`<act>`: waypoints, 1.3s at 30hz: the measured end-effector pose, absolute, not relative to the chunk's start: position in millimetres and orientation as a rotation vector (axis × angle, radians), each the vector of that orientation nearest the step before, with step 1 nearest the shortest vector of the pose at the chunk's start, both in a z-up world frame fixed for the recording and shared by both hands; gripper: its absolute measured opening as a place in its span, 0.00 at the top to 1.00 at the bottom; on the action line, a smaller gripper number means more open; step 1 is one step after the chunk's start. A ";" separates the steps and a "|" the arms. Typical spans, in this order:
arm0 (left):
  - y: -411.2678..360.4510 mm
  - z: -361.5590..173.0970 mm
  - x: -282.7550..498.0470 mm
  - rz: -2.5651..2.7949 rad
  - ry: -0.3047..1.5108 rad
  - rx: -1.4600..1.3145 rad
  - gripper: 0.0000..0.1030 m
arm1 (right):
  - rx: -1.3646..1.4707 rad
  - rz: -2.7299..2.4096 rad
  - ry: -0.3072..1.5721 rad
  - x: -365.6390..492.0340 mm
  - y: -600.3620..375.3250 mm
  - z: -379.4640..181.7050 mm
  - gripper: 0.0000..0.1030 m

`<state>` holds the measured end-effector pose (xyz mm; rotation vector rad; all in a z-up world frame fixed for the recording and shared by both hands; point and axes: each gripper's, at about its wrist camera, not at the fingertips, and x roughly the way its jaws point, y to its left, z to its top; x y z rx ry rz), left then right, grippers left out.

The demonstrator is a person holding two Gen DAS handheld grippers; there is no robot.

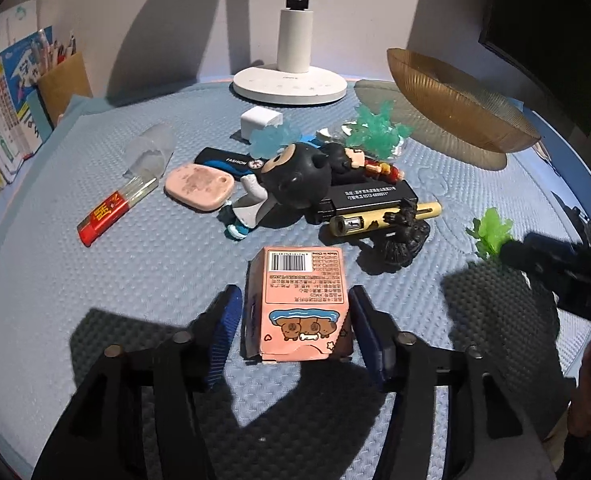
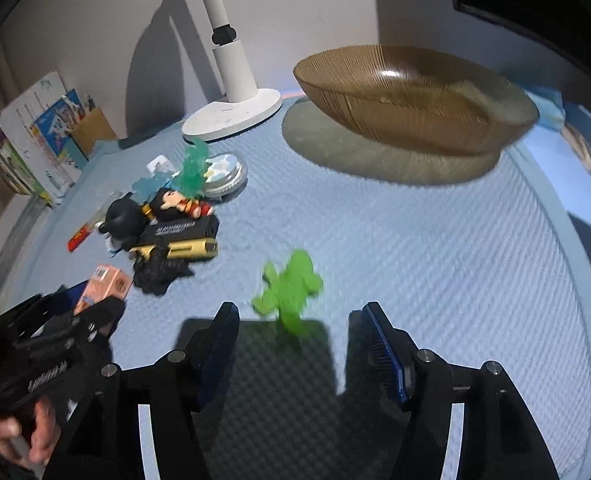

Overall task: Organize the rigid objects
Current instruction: 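Carry both items to the amber bowl and open both tools to drop them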

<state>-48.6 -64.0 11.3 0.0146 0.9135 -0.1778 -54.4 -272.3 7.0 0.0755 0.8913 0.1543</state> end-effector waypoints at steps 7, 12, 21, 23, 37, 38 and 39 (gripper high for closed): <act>-56.5 26.7 -62.1 -0.198 0.843 0.010 0.64 | -0.042 0.106 0.869 -49.8 -251.7 2.9 0.71; -71.7 71.7 -54.3 -0.259 0.741 0.033 0.64 | -0.017 0.081 0.754 -57.3 -276.2 48.3 0.71; -179.1 134.4 40.5 -0.499 0.677 0.068 0.64 | 0.133 -0.067 0.717 -2.6 -368.9 111.7 0.71; -199.8 124.4 60.9 -0.525 0.715 0.060 0.64 | 0.161 -0.034 0.778 17.8 -377.8 101.4 0.71; -219.3 105.1 71.0 -0.480 0.726 0.068 0.49 | 0.168 -0.046 0.810 27.5 -392.7 92.9 0.47; -207.9 111.8 61.9 -0.468 0.707 0.066 0.47 | 0.170 -0.053 0.789 19.8 -393.8 98.2 0.42; -197.7 117.0 54.3 -0.456 0.688 0.063 0.44 | 0.174 -0.060 0.768 10.9 -394.7 104.3 0.41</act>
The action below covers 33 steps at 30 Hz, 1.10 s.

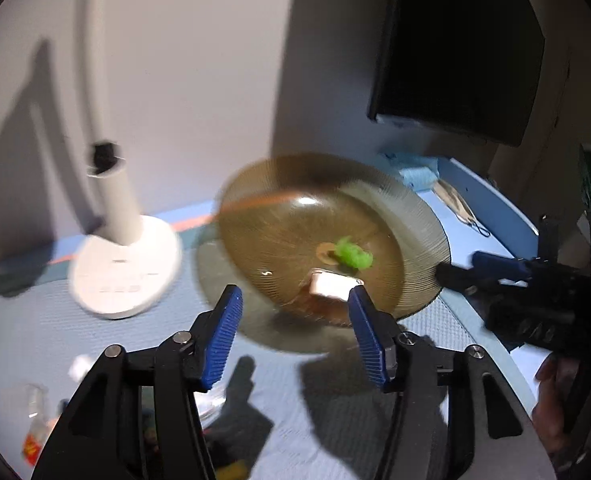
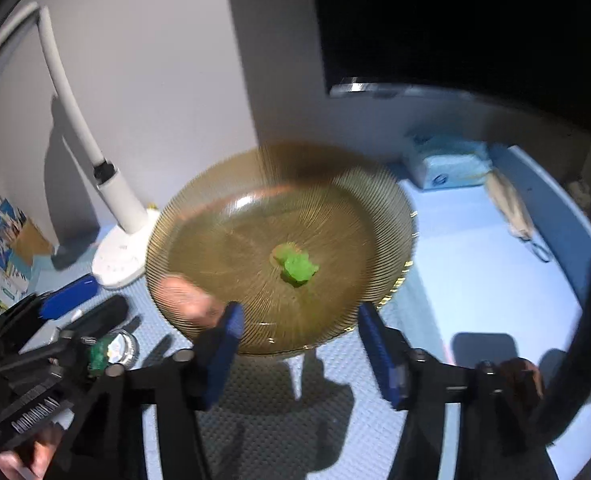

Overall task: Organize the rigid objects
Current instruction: 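Carry both items to the amber bowl and open both tools to drop them, then grasp the red lighter with the left tool while the right tool grasps the black figurine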

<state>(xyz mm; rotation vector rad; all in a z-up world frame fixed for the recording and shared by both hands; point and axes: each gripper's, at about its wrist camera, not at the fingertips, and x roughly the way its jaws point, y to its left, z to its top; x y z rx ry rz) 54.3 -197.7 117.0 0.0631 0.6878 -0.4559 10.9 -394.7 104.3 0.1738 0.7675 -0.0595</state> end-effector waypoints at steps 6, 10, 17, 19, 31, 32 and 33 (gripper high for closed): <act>-107.8 140.1 -12.8 -0.308 0.547 0.017 0.24 | 0.217 0.005 0.725 -26.9 -377.2 121.0 0.39; -46.9 122.1 -46.3 -0.175 0.565 -0.044 0.21 | 0.204 0.072 0.751 -40.2 -335.9 107.3 0.38; 17.2 58.7 -61.0 -0.046 0.662 -0.105 0.21 | 0.119 0.211 0.756 -49.0 -254.8 48.3 0.38; 22.4 43.3 -60.4 -0.047 0.687 -0.106 0.21 | 0.078 0.222 0.769 -48.7 -243.8 33.9 0.38; 58.1 18.1 -57.9 -0.131 0.735 -0.311 0.21 | 0.091 0.253 0.770 -43.4 -243.6 15.5 0.15; 57.7 18.0 -57.9 -0.136 0.737 -0.315 0.21 | 0.089 0.252 0.767 -43.6 -243.2 15.5 0.15; 57.1 18.0 -57.4 -0.139 0.740 -0.316 0.21 | 0.088 0.253 0.767 -43.6 -243.2 15.6 0.15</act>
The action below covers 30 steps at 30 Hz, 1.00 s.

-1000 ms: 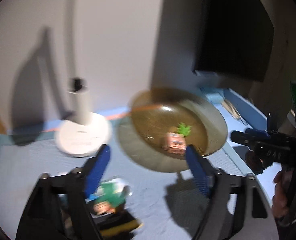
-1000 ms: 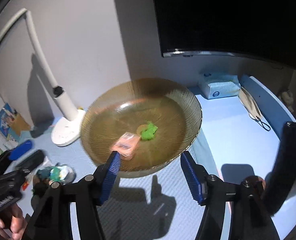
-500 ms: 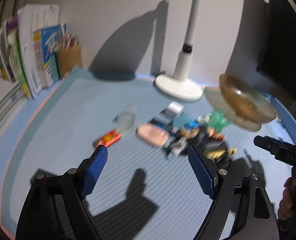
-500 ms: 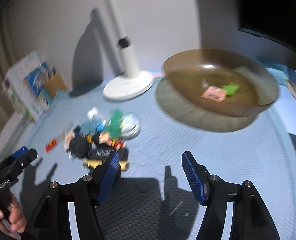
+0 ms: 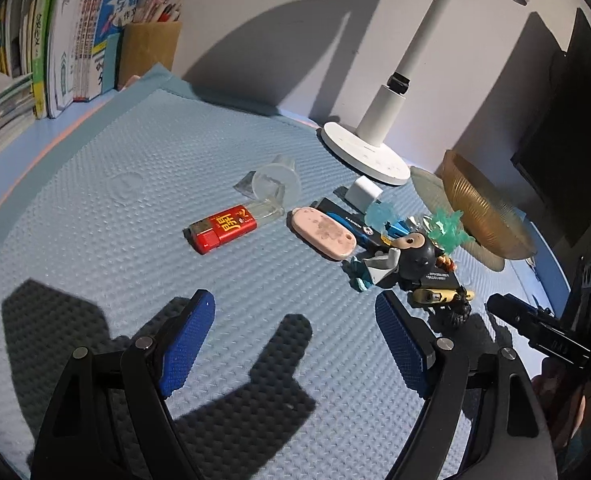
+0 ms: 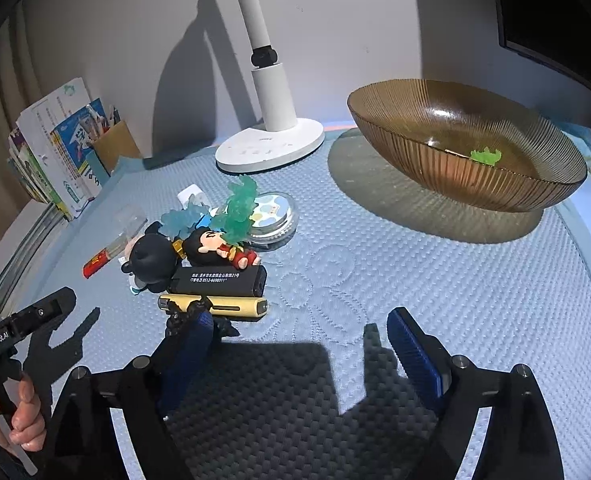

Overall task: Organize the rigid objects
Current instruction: 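Grasp the red lighter with the left tool while the right tool grasps the black figurine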

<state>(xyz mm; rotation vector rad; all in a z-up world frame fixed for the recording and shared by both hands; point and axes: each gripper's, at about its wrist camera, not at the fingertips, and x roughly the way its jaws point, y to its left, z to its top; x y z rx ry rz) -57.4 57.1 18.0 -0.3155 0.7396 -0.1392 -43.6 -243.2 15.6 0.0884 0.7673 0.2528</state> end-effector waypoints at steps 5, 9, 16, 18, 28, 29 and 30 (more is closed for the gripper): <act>53.1 17.6 -54.2 -0.132 0.759 -0.290 0.21 | 0.086 0.225 0.768 -42.4 -243.8 15.6 0.15; 56.0 25.2 -48.6 -0.172 0.802 -0.238 0.21 | 0.079 0.246 0.800 -45.6 -244.1 17.5 0.15; 79.1 46.1 -17.7 -0.200 0.824 0.038 0.21 | 0.062 0.351 0.850 -58.4 -216.1 25.9 0.19; 87.4 40.7 1.3 -0.217 0.874 0.037 0.21 | 0.050 0.381 0.888 -52.5 -198.8 20.5 0.36; 67.2 14.2 40.4 -0.297 0.959 0.107 0.26 | 0.152 0.288 0.964 -18.5 -191.6 2.0 0.36; 64.3 14.1 40.1 -0.295 0.949 0.117 0.28 | 0.157 0.286 0.961 -17.7 -191.0 2.9 0.36; 61.4 14.3 39.0 -0.301 0.942 0.122 0.32 | 0.160 0.286 0.960 -17.4 -189.9 3.5 0.36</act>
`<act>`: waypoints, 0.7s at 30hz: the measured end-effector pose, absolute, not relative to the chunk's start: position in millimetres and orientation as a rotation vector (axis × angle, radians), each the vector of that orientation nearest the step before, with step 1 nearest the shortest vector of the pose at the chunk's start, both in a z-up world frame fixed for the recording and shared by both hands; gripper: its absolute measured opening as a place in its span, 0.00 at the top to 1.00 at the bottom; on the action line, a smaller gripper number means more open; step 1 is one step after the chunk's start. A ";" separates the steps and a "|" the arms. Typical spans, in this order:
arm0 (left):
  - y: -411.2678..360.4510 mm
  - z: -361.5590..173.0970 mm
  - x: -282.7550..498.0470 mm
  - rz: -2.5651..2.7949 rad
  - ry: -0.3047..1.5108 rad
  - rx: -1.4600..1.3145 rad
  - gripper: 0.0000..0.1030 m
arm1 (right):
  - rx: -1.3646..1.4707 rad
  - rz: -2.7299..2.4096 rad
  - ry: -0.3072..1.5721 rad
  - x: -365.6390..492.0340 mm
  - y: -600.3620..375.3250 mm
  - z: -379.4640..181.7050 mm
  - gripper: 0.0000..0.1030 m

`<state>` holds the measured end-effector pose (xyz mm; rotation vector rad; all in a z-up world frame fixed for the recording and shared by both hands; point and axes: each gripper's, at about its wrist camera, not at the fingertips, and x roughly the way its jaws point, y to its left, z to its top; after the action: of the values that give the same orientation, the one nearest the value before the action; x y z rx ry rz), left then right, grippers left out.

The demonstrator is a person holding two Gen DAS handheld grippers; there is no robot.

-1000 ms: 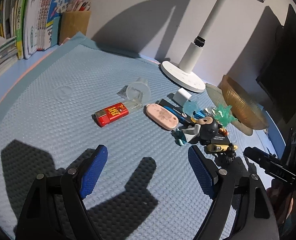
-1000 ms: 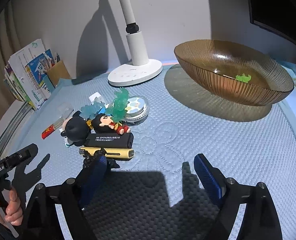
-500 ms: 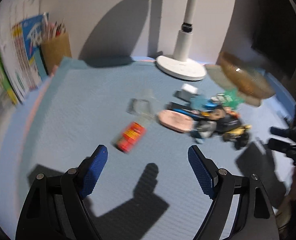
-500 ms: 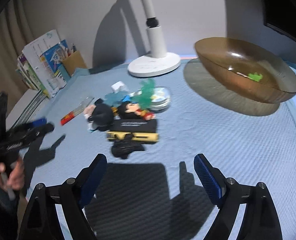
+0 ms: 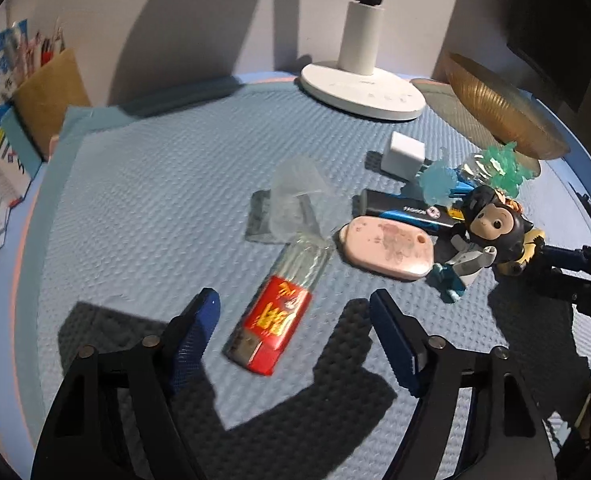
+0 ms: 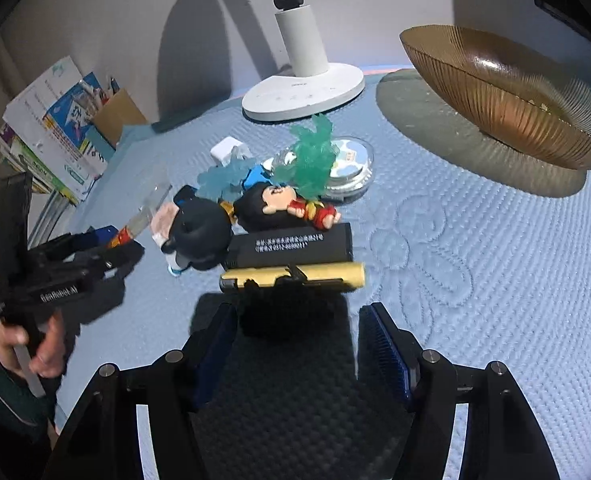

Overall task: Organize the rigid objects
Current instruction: 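Grasp the red lighter with the left tool while the right tool grasps the black figurine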

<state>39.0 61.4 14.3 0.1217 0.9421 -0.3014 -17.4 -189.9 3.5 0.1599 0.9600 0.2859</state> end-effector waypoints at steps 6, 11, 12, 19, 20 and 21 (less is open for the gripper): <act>52.9 19.5 28.7 -0.269 0.928 0.134 0.80 | 0.086 0.258 0.928 -23.3 -173.0 4.9 0.52; 47.9 30.5 0.5 -0.264 0.887 0.073 0.80 | 0.057 0.311 0.873 -44.3 -174.8 15.6 0.52; 45.7 34.9 -7.0 -0.276 0.873 0.054 0.80 | 0.075 0.324 0.857 -49.1 -180.0 19.7 0.52; 5.8 57.6 -44.9 -0.392 0.815 -0.016 0.80 | 0.125 0.332 0.779 -67.4 -232.3 43.1 0.52; -1.6 57.4 -48.4 -0.405 0.814 -0.015 0.80 | 0.139 0.341 0.792 -67.0 -238.5 41.0 0.52; -11.0 56.1 -51.2 -0.418 0.815 -0.009 0.80 | 0.149 0.341 0.806 -66.5 -245.1 36.7 0.52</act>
<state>-51.2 -11.0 56.1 -0.0089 0.8154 -0.4183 -66.5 -245.1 36.7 0.1485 0.8064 0.3407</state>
